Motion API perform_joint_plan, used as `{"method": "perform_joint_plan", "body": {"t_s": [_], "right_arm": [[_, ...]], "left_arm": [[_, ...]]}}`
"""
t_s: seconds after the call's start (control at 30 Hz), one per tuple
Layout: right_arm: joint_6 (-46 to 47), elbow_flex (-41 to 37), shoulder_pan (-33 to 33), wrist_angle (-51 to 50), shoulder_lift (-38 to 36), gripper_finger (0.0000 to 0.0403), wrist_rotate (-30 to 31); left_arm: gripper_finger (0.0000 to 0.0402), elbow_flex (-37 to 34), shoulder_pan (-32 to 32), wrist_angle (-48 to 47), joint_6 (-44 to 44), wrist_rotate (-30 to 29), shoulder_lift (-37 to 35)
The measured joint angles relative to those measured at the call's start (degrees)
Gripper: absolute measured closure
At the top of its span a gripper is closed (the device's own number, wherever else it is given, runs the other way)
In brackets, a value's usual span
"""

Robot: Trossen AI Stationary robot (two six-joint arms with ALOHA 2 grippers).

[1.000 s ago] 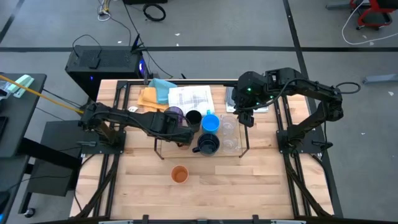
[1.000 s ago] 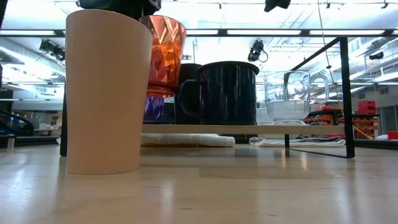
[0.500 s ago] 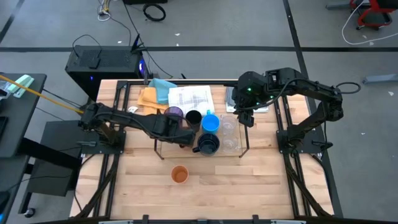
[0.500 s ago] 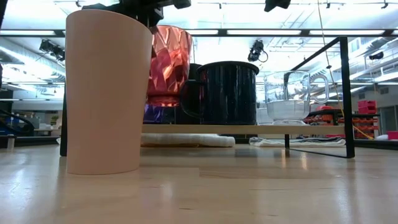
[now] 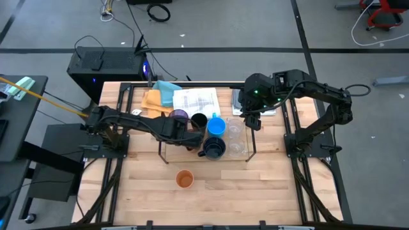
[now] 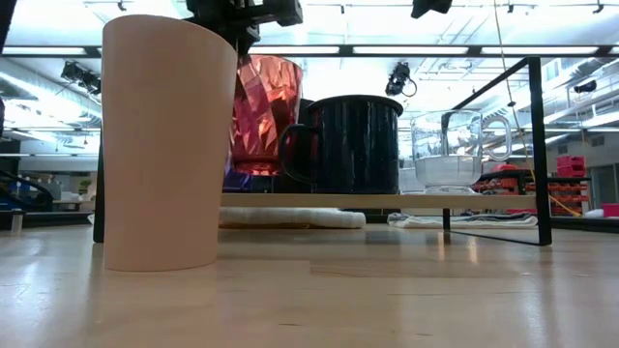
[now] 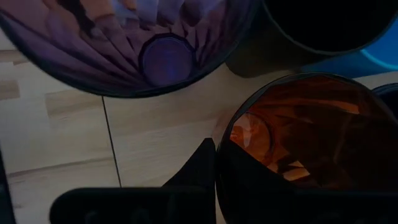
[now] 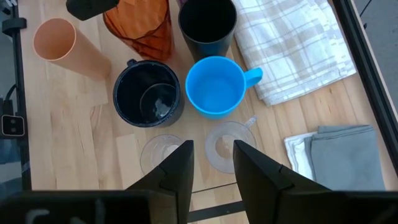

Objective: Stack small to large cups/mugs on shelf
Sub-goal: Put the orange glass on the shelf

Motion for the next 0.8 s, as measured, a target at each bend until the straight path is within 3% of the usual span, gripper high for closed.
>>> {"method": "perform_joint_plan", "body": {"t_s": [0.8], "right_arm": [[-0.15, 0.00, 0.00, -0.02, 0.00, 0.0284, 0.00]], "left_arm": [[0.0388, 0.02, 0.20, 2.00, 1.53, 0.37, 1.79]]}}
